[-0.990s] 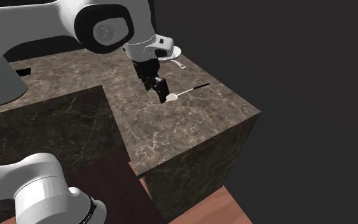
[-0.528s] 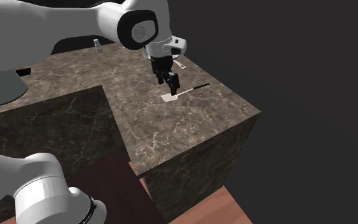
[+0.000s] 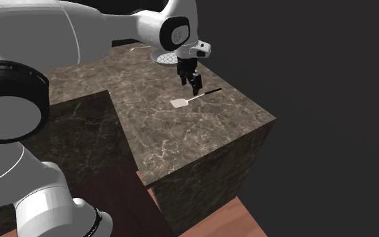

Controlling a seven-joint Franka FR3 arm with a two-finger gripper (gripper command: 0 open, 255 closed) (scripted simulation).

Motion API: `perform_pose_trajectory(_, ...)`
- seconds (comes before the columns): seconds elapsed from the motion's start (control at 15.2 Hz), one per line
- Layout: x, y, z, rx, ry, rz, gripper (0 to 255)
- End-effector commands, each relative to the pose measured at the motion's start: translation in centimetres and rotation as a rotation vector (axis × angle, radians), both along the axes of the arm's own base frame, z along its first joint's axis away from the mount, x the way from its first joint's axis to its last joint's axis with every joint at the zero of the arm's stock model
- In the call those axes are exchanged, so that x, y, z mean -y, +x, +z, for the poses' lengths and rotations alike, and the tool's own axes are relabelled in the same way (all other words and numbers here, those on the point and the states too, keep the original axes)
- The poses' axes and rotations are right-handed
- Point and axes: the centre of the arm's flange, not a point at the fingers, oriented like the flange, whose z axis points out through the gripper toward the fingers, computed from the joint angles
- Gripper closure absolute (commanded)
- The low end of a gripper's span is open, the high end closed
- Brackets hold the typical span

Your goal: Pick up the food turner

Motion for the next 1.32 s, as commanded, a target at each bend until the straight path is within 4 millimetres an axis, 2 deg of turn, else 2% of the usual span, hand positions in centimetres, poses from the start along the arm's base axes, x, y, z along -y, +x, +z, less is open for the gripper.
perform_pose_trajectory(0.0,-0.6,2.7,-1.2,-0.008,-0.001,-0.019,0)
perform_pose_trajectory(0.26,-2.0,7.6,-3.2,-0.023,-0.004,-0.055,0)
perform_pose_trajectory(0.33,-2.1,8.0,-3.3,-0.025,-0.004,-0.058,0)
perform_pose_trajectory(0.79,-2.1,8.0,-7.3,-0.025,-0.004,-0.058,0)
perform_pose_trajectory(0.92,-2.1,8.0,-7.3,-0.025,-0.004,-0.058,0)
perform_pose_trajectory(0.99,-2.1,8.0,-7.3,-0.025,-0.004,-0.058,255)
perform_pose_trajectory(1.25,-2.1,8.0,-7.3,-0.025,-0.004,-0.058,255)
